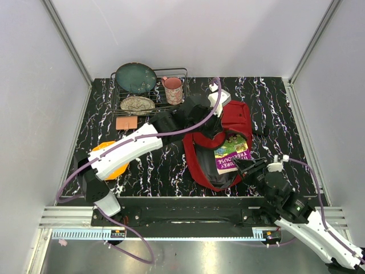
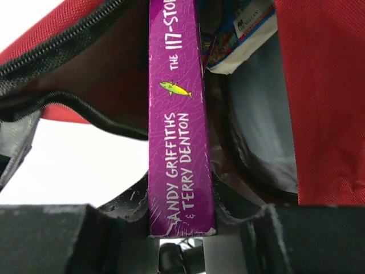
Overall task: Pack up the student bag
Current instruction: Place the book in the student bag.
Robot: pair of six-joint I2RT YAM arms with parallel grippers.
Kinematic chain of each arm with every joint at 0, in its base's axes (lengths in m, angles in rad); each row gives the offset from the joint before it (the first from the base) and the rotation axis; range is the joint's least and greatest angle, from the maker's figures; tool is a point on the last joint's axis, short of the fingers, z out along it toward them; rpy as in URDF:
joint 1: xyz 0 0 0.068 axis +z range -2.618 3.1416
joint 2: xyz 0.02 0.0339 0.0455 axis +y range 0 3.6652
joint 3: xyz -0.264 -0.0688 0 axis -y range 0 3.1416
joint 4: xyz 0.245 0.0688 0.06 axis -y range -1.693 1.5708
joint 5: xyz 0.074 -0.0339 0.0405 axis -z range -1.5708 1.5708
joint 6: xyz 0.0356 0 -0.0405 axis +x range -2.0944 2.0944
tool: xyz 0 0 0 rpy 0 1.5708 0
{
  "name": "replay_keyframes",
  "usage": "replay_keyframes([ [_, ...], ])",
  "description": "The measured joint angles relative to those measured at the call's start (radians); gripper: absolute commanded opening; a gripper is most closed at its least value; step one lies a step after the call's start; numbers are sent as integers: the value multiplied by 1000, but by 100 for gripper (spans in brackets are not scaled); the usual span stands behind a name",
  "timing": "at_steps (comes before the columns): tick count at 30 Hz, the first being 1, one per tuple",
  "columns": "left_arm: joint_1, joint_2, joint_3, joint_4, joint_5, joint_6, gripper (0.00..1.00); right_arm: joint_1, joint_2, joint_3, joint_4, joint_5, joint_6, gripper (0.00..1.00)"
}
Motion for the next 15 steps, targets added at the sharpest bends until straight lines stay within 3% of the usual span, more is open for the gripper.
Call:
replay_keyframes([
  [8,2,-21,-9,3,24,-3,0,0,37,-171,258,85,133,0],
  [10,2,-22,-14,5,37,-9,0,0,111,-177,284,111,145,0],
  [15,2,-22,-16,13,66,-22,0,0,396,-175,550,160,171,0],
])
